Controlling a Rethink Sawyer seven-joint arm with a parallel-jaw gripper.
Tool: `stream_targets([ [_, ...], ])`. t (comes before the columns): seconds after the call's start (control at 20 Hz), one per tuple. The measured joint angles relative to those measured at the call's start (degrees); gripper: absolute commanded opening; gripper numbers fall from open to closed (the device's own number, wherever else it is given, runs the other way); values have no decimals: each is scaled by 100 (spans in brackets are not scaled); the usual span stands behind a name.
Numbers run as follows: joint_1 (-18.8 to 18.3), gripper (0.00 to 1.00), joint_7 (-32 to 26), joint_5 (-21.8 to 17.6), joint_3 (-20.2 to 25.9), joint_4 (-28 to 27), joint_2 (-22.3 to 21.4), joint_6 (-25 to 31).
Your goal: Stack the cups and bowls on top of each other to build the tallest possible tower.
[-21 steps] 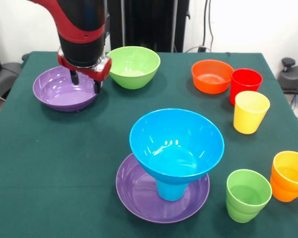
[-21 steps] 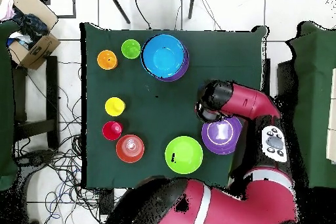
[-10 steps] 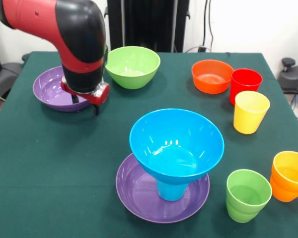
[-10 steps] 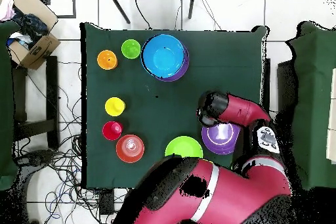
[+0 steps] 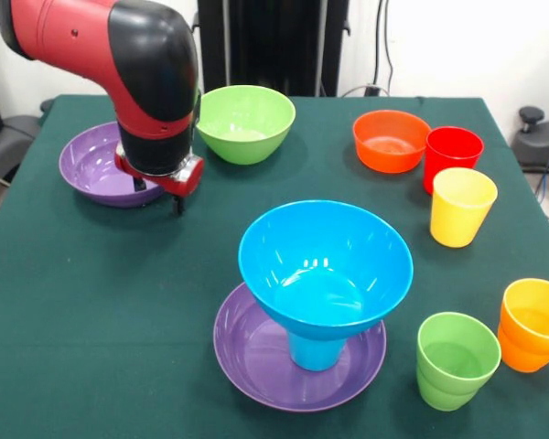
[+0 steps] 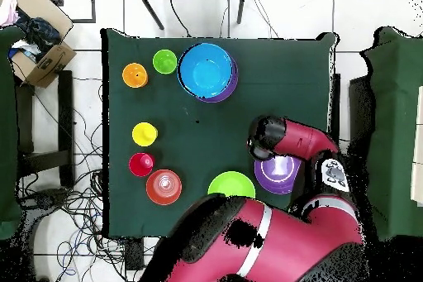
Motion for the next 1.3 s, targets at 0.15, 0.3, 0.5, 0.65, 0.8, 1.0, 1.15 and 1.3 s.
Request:
stream_targets([
  [0.15, 28, 100, 0, 0, -31, 5, 0, -1],
  [0.3, 57, 100, 0, 0, -65, 12, -6, 0],
  [0.5, 58, 0, 0, -16, -74, 15, -23, 4],
  [0.65, 68, 0, 1, -72, -96, 19, -81, 6],
  [0.8, 72, 0, 0, -162, -131, 19, -207, 2],
  [1.0, 72, 0, 0, -209, -140, 19, -274, 2],
  [1.15, 75, 0, 0, -214, -141, 20, -291, 2],
  [1.3, 95, 0, 0, -214, -145, 19, -354, 32],
])
